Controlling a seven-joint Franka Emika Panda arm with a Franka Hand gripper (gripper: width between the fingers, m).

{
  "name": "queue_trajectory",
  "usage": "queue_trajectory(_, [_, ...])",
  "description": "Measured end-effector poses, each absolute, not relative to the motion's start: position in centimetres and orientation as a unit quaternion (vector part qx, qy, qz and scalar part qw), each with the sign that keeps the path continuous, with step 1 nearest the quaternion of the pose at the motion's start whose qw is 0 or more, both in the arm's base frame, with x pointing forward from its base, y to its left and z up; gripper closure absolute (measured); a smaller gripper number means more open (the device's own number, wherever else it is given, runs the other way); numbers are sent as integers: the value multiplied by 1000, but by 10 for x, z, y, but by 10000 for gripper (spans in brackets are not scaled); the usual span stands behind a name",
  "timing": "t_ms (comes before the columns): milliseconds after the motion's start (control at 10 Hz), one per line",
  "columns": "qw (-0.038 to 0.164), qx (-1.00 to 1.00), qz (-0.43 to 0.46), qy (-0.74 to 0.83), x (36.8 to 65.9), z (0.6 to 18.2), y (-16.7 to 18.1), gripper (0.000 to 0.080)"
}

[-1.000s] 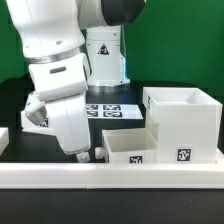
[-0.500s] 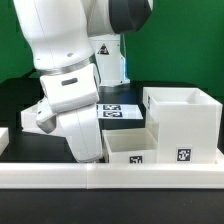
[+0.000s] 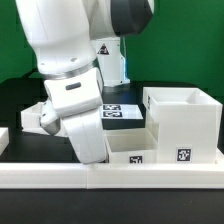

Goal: Assemble drawer

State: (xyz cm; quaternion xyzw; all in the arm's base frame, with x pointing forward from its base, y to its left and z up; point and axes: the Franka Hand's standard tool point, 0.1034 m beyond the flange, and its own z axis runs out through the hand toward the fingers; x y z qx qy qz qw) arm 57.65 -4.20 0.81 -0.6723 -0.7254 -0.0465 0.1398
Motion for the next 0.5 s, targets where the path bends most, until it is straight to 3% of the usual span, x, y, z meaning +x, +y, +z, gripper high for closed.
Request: queue_trajectory(500, [150, -690, -50, -706, 581, 15, 1, 150])
